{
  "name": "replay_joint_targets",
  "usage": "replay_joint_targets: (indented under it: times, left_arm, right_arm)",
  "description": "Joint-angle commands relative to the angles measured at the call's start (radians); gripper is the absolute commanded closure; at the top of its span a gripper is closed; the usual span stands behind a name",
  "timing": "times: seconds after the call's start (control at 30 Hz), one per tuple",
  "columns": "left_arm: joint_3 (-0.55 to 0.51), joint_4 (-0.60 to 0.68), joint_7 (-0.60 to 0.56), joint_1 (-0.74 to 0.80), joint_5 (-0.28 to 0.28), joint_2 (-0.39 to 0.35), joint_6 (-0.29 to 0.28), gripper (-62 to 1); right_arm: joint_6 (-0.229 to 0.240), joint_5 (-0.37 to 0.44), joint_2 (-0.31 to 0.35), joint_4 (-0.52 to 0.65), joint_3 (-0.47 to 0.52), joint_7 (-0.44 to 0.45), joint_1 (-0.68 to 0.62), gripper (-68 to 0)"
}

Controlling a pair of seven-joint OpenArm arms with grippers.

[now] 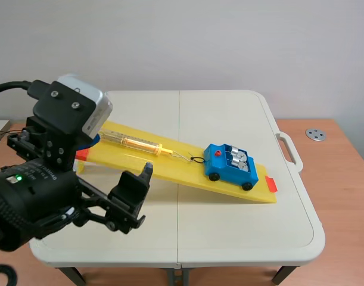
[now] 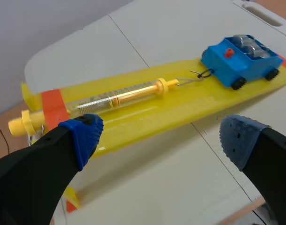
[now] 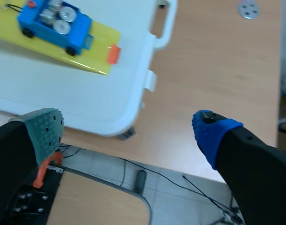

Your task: Place the four metal weights on the blue cart on the ramp.

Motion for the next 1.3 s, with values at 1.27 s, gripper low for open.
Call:
replay_joint_targets:
  times: [1.27]
  left_arm:
    - [-0.116,0.266,-0.010,0.228,-0.188,-0.048,0.057,-62.3]
  right_arm:
    - [-0.014,-0.271,-0.053,0.007,-0.441,0.357,0.148,-66.1]
